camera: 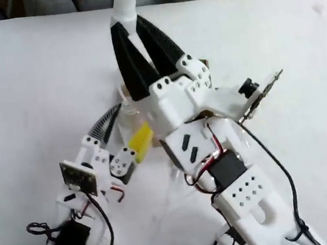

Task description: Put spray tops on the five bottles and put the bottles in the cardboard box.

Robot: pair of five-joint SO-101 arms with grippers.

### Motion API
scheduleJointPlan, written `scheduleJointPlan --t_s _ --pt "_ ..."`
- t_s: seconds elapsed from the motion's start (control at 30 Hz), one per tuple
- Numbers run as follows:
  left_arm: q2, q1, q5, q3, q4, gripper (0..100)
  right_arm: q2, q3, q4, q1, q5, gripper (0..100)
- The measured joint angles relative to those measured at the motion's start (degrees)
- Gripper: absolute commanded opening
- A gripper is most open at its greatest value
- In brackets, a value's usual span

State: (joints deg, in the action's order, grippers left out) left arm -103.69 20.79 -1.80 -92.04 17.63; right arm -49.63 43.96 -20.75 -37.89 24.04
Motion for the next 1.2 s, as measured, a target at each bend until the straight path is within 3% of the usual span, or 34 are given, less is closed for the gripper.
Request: scheduleJointPlan --t_s 0.83,1.2 --pt "0.0 0.0 0.0 0.0 -0.09 2 0.53 15.12 -0.53 1.76 0.09 1.5" --pt "0.0 0.0 0.0 0.0 -0.09 2 -7.91 15.12 18.99 -1.32 -0.7 1.5"
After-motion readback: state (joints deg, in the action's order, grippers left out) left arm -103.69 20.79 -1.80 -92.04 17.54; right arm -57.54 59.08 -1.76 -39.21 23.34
